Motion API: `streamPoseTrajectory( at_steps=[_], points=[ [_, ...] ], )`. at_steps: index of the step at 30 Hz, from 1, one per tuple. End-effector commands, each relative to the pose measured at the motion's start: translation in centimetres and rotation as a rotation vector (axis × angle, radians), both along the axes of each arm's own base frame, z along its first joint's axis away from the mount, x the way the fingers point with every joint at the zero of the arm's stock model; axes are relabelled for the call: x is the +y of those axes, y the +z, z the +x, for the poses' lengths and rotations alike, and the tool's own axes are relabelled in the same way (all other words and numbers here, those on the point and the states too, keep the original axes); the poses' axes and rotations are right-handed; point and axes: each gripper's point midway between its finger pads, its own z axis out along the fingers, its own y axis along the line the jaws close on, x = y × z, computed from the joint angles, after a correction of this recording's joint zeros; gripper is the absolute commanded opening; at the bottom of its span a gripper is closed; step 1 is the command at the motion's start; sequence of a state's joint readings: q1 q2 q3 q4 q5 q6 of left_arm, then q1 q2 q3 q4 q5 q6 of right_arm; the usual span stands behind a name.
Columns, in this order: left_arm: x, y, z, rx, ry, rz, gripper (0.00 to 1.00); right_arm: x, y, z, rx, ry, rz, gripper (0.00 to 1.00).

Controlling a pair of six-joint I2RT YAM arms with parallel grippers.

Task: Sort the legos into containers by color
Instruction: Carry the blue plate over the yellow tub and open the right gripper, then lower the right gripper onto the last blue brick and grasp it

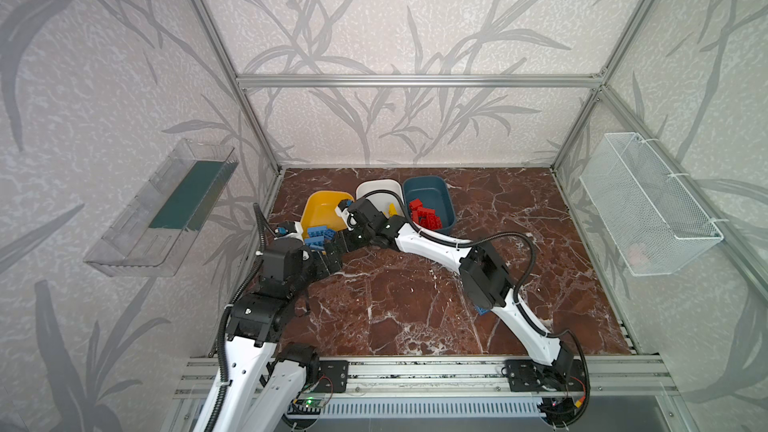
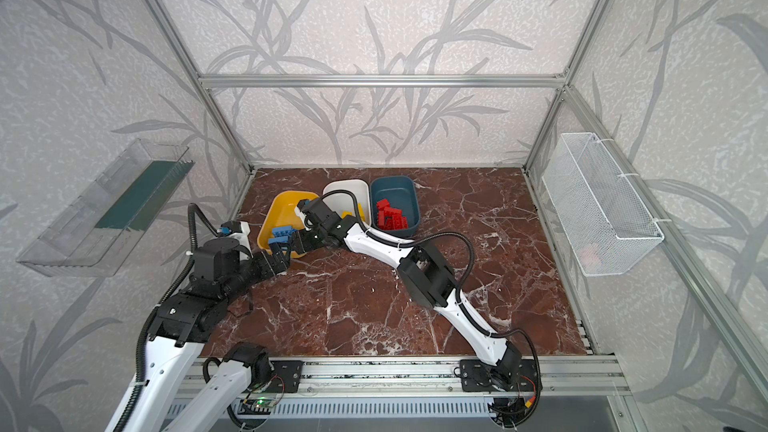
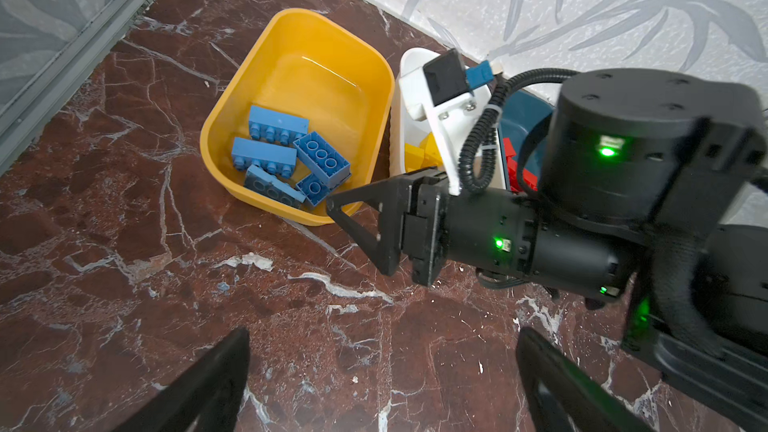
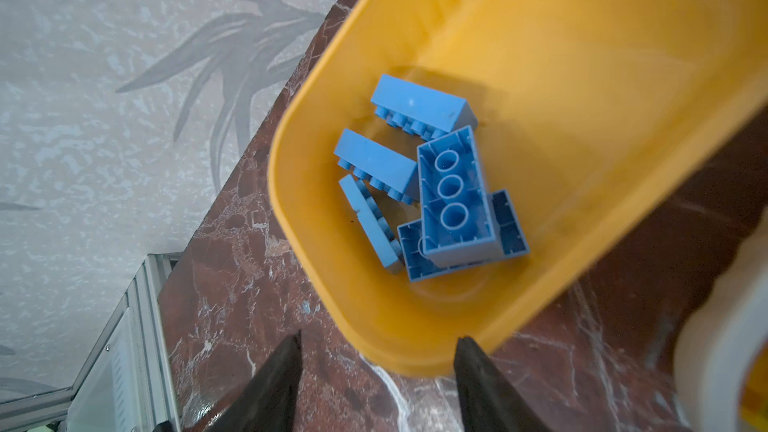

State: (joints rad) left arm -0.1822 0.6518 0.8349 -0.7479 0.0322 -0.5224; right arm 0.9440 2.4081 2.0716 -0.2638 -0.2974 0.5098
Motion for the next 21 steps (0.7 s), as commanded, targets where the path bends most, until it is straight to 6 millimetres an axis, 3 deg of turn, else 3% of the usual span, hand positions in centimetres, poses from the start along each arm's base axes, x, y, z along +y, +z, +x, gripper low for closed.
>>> streamPoseTrajectory(
  at_steps=[1, 7, 9, 17, 21],
  points=[
    [-1.0, 0.3, 0.5, 0.0, -0.055, -0.014, 0.99, -1.9, 7.2, 0.9, -0.095, -0.038, 0.118, 0.6],
    [-2.8, -0.4, 1.4, 0.022, -0.076, -0.115, 0.99, -8.5, 8.4, -0.4, -0.12, -0.1, 0.087, 0.61],
    [-3.6, -0.6, 1.5, 0.034, -0.091, -0.126, 0.99, -11.7, 8.3, -0.9, -0.115, -0.134, 0.065, 0.61],
    [-7.6, -1.9, 2.1, 0.064, -0.164, -0.073, 0.99, -22.6, 7.3, -4.0, -0.114, -0.242, -0.023, 0.63],
    [-10.1, -2.5, 2.3, 0.08, -0.21, -0.046, 0.99, -27.4, 5.6, -6.1, -0.119, -0.276, -0.134, 0.64]
  ],
)
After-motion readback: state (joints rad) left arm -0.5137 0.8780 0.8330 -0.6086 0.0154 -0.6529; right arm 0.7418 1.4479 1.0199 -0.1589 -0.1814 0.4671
